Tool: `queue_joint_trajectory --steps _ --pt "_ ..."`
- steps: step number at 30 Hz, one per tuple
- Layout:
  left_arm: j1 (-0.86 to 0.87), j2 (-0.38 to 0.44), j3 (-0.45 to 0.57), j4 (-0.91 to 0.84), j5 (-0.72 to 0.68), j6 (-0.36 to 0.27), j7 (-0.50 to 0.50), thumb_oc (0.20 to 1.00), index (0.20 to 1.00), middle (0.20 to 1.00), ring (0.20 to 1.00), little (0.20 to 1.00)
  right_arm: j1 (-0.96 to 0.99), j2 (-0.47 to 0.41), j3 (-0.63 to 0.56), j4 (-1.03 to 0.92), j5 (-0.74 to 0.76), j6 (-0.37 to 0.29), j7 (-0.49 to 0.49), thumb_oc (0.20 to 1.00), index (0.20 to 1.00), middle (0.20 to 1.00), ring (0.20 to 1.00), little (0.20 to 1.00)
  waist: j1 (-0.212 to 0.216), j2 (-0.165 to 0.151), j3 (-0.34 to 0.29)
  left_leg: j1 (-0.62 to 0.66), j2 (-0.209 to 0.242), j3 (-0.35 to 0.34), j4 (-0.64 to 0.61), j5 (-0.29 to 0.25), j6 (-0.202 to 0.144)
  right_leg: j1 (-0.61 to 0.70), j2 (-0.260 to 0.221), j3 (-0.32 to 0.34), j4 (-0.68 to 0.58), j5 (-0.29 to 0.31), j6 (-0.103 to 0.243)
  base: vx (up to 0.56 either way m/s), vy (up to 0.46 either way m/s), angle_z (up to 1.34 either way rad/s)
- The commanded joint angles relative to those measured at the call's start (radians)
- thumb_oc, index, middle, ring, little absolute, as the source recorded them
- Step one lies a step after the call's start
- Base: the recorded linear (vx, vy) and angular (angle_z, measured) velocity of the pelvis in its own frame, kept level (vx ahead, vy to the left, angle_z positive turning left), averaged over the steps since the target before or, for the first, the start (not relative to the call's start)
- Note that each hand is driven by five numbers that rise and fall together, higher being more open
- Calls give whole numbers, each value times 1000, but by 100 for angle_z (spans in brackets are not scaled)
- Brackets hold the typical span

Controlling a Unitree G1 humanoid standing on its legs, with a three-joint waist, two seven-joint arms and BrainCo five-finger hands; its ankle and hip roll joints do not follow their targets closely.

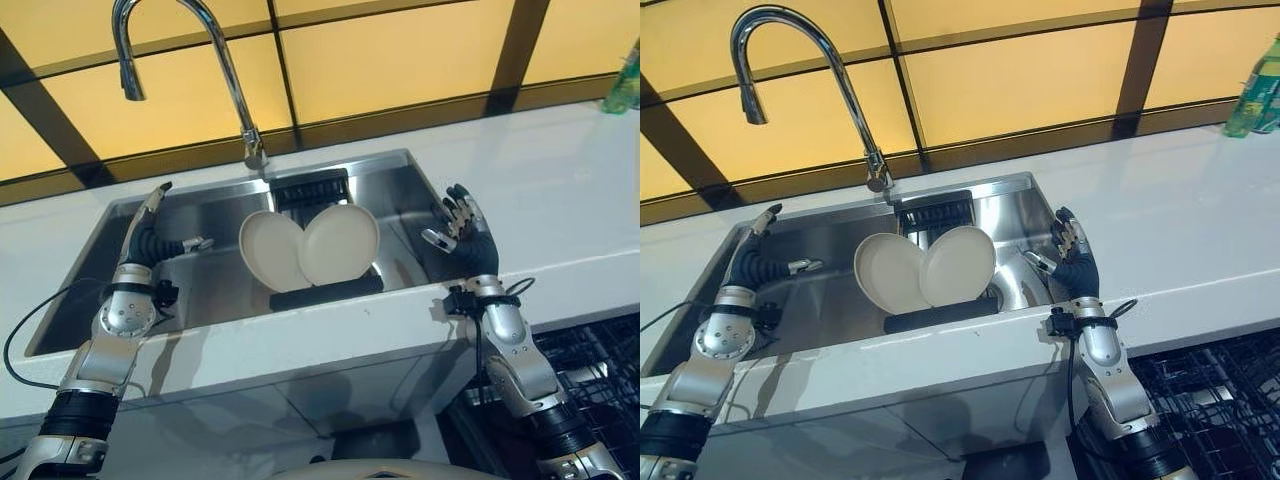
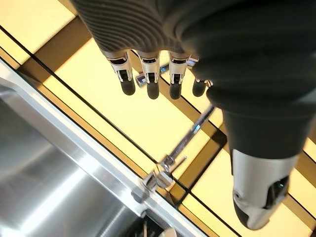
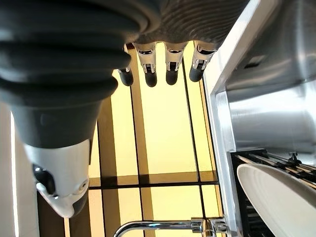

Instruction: Pick up plates and place into dishwasher.

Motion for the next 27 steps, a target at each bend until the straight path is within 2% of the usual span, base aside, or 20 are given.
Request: queue_joint_trajectory --steps 1,4,7,13,19,24,27 --pt "-63 112 -8 23 158 -70 20 1000 1000 1000 1000 1000 0 -35 -41 -50 20 -35 26 1000 1000 1000 1000 1000 -6 -33 -15 26 -8 -6 42 -100 15 -145 -73 43 41 109 62 24 90 -6" --pt "-66 173 -41 20 312 -70 42 1000 1000 1000 1000 1000 4 -65 -55 -45 40 -43 39 1000 1000 1000 1000 1000 -14 -30 1 24 -14 -3 38 -102 21 -159 -81 52 53 111 70 0 85 -5" --pt "-60 206 -56 20 334 -41 12 1000 1000 1000 1000 1000 11 -80 -66 -42 52 -51 50 1000 1000 1000 1000 1000 -17 -28 8 23 -17 -1 38 -102 23 -164 -84 57 57 112 73 19 58 -12" --pt "-28 308 -97 29 582 -18 13 1000 1000 1000 1000 1000 26 -115 -84 -44 75 -55 66 1000 1000 1000 1000 1000 -14 -23 14 12 -19 -4 51 -98 23 -168 -91 56 60 122 79 7 28 -1" --pt "-14 369 -142 42 739 -6 40 1000 1000 1000 1000 1000 27 -143 -79 -36 87 -64 53 1000 1000 1000 1000 1000 -11 -20 21 2 -22 -7 62 -98 19 -173 -96 51 67 125 83 21 25 2" --pt "-13 380 -167 45 816 13 120 1000 1000 1000 1000 1000 24 -161 -83 -25 97 -68 53 1000 1000 1000 1000 1000 -12 -16 31 -5 -26 -6 63 -96 18 -181 -102 51 71 128 87 2 35 1" --pt "-7 370 -171 45 862 8 205 1000 1000 1000 1000 1000 31 -166 -89 -27 102 -66 58 1000 1000 1000 1000 1000 -15 -14 36 -8 -29 -6 62 -95 18 -187 -104 54 74 128 89 8 26 0"
